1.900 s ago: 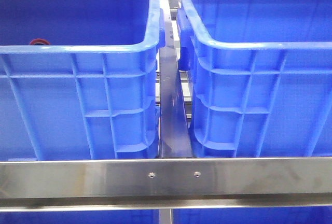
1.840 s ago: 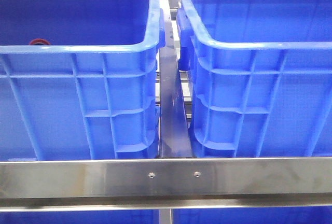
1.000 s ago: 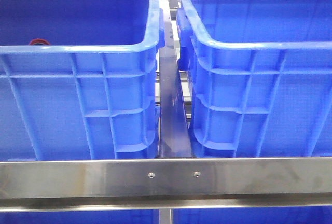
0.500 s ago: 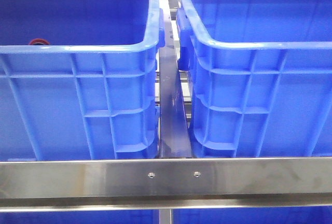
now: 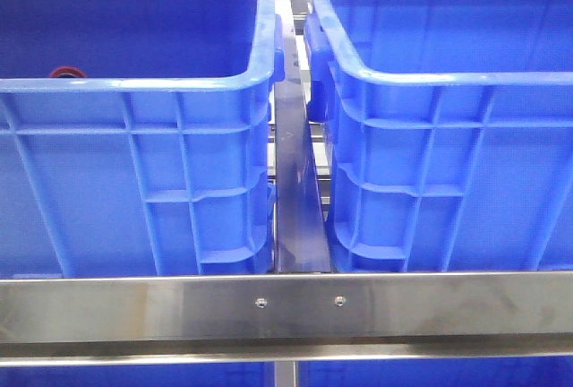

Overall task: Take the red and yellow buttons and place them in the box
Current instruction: 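Lower the left gripper toward the row of push buttons in the bin, then close the left gripper around a red-capped push button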

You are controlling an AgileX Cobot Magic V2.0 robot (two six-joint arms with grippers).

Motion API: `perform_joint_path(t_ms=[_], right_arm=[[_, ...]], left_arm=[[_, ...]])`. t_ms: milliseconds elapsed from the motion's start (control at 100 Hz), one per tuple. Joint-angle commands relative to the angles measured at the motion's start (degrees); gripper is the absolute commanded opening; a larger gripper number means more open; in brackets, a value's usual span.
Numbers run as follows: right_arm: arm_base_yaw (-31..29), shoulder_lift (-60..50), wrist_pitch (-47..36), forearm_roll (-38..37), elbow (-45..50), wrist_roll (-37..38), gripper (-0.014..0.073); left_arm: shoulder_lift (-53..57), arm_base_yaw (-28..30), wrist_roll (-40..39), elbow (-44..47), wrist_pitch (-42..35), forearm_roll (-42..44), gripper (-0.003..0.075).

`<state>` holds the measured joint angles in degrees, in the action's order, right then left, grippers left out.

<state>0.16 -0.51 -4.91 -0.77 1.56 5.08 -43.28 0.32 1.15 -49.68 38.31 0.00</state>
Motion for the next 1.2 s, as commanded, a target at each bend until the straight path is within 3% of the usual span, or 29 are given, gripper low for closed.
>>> perform_joint_path(t_ms=[0, 210, 470, 610, 830, 1190], right_arm=[[0.1, -1.3, -4.8, -0.2, 0.0, -0.2, -0.0068], [0.1, -1.3, -4.8, -0.2, 0.0, -0.2, -0.0068], [0.1, -1.3, -4.8, -0.2, 0.0, -0.2, -0.0068], [0.1, -1.3, -4.8, -0.2, 0.0, -0.2, -0.0068], [0.1, -1.3, -4.8, -0.2, 0.0, -0.2, -0.0068], [0.1, -1.3, -4.8, -0.2, 0.0, -0.2, -0.0068]], left_arm=[[-0.2, 0.1, -0.4, -2.0, -4.7, -2.1, 0.0631], [-2.1, -1.2, -0.2, -3.0, -5.5, -6.1, 0.0622], [-13.8, -8.6, -2.5, -9.9, -3.1, -6.5, 0.0622], [-21.6, -13.8, -9.2, -13.9, -2.9, 0.6, 0.0622], [-33.3, -21.3, -28.1, -19.5, -1.5, 16.8, 0.0622], [-43.8, -23.4, -38.0, -25.7, 0.1, 21.6, 0.0622]])
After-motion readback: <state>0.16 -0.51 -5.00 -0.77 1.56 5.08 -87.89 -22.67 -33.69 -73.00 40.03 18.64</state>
